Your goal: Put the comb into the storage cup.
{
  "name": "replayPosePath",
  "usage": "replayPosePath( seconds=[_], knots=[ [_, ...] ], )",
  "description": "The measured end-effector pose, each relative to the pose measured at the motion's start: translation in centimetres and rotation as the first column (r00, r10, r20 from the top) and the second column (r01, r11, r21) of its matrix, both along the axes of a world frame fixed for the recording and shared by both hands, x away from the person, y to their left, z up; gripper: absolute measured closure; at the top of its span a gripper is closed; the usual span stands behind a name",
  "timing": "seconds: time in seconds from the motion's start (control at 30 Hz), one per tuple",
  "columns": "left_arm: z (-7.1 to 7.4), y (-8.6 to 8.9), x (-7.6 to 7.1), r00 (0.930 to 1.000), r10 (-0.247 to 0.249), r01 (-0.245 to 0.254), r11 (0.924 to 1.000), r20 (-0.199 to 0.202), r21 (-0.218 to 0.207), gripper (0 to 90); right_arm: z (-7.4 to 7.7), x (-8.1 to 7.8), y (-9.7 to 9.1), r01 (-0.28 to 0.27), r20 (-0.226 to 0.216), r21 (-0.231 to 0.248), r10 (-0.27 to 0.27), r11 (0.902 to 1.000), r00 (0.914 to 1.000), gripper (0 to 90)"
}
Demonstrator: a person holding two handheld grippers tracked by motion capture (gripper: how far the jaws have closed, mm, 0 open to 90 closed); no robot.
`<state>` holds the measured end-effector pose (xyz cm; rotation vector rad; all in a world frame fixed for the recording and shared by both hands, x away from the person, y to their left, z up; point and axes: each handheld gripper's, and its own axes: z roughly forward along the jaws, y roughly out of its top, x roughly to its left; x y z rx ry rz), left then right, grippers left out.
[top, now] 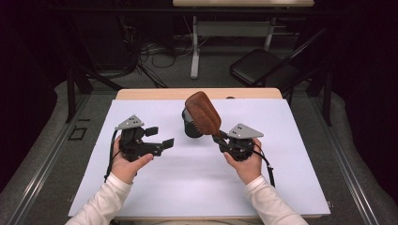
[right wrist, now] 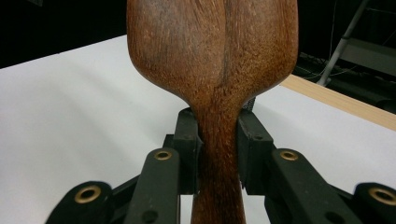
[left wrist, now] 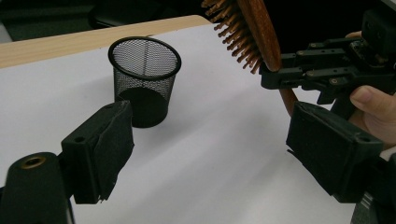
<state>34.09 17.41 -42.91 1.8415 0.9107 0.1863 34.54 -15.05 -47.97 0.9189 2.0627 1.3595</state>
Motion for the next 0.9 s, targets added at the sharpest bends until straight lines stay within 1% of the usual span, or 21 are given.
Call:
replayPosePath(
  seconds=[0.03,0.2,0.23,0.47,0.63,0.9],
  knots=[
    [0.3,-0.1,0.3,1.0000,-0.002,0.002,1.0000,-0.004,-0.001,14.7,0.0,0.0,0.0,0.000,0.002,-0.001,0.000,1.0000,1.0000,72.6],
    [1.0,-0.5,0.9,0.9999,-0.001,0.001,1.0000,-0.014,-0.008,14.7,0.0,0.0,0.1,0.001,0.003,0.001,-0.001,1.0000,1.0000,72.6],
    [1.3,-0.6,1.1,0.9998,-0.002,0.001,0.9999,-0.022,-0.016,14.7,0.0,0.0,0.0,0.002,0.005,0.001,-0.002,1.0000,1.0000,72.6],
    [2.2,-1.2,1.7,0.9995,-0.010,0.009,0.9996,-0.029,-0.027,14.7,0.0,-0.1,0.1,0.004,0.008,0.005,-0.004,1.0000,1.0000,72.6],
    [2.9,-1.6,2.3,0.9998,0.001,-0.001,0.9999,-0.018,-0.014,14.8,0.0,-0.1,0.1,0.004,0.011,0.006,-0.004,1.0000,0.9999,72.6],
    [3.3,-2.2,3.3,0.9998,0.006,-0.006,0.9999,-0.021,-0.008,14.8,0.1,-0.1,0.1,0.003,0.014,0.011,-0.003,0.9999,0.9999,72.6]
  ],
)
